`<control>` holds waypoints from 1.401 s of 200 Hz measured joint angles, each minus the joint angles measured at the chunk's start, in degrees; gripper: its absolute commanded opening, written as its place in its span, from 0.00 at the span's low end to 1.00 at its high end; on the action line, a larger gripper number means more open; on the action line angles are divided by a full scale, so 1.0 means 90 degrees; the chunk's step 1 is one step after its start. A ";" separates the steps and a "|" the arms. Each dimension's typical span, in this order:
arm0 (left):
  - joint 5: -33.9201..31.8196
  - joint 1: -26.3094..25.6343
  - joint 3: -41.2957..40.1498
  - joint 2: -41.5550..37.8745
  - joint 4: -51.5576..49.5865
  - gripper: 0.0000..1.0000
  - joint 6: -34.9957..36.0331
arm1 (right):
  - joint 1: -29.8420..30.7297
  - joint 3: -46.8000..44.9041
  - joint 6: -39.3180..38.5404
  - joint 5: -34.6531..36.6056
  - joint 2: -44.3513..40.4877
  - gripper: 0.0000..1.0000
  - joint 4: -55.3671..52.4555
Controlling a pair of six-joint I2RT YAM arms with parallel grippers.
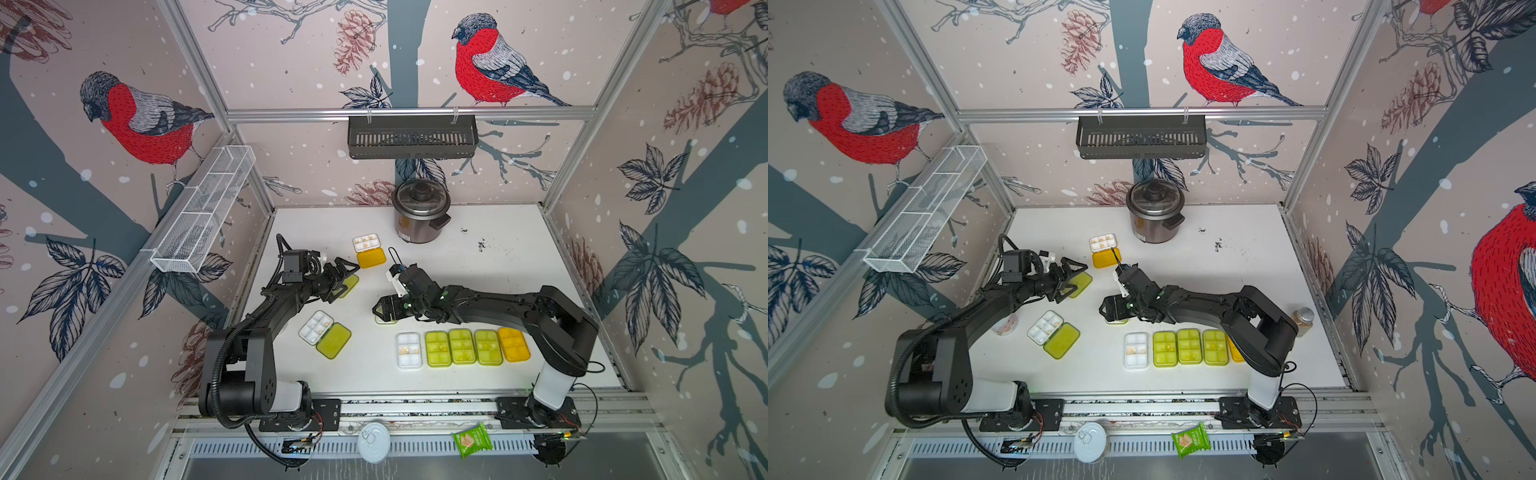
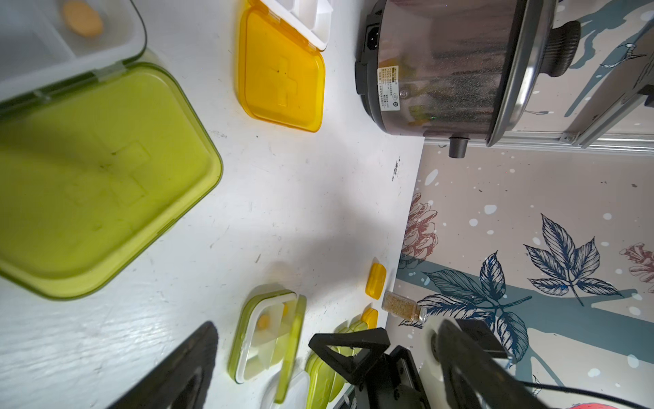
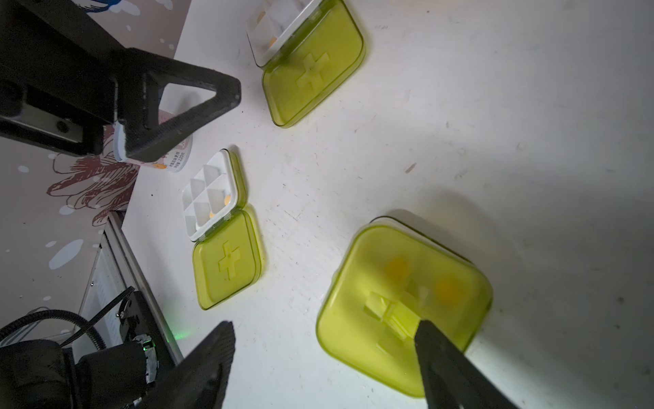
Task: Close pillboxes
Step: Close the lid on the pillbox, then move the pillbox to the center of the board.
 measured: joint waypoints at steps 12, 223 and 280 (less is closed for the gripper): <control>0.0063 0.0000 -0.0002 0.0000 0.0046 0.96 0.0000 | 0.0012 0.0068 -0.0002 0.0107 0.0097 0.82 -0.0022; 0.0389 0.0002 -0.0078 0.0027 0.0248 0.95 -0.0141 | 0.0374 0.1100 -0.0658 0.2438 0.0940 0.82 -0.1911; 0.0432 0.0005 -0.0102 0.0029 0.0379 0.95 -0.0168 | 0.0469 0.1117 -0.0542 0.2671 0.1025 0.89 -0.1685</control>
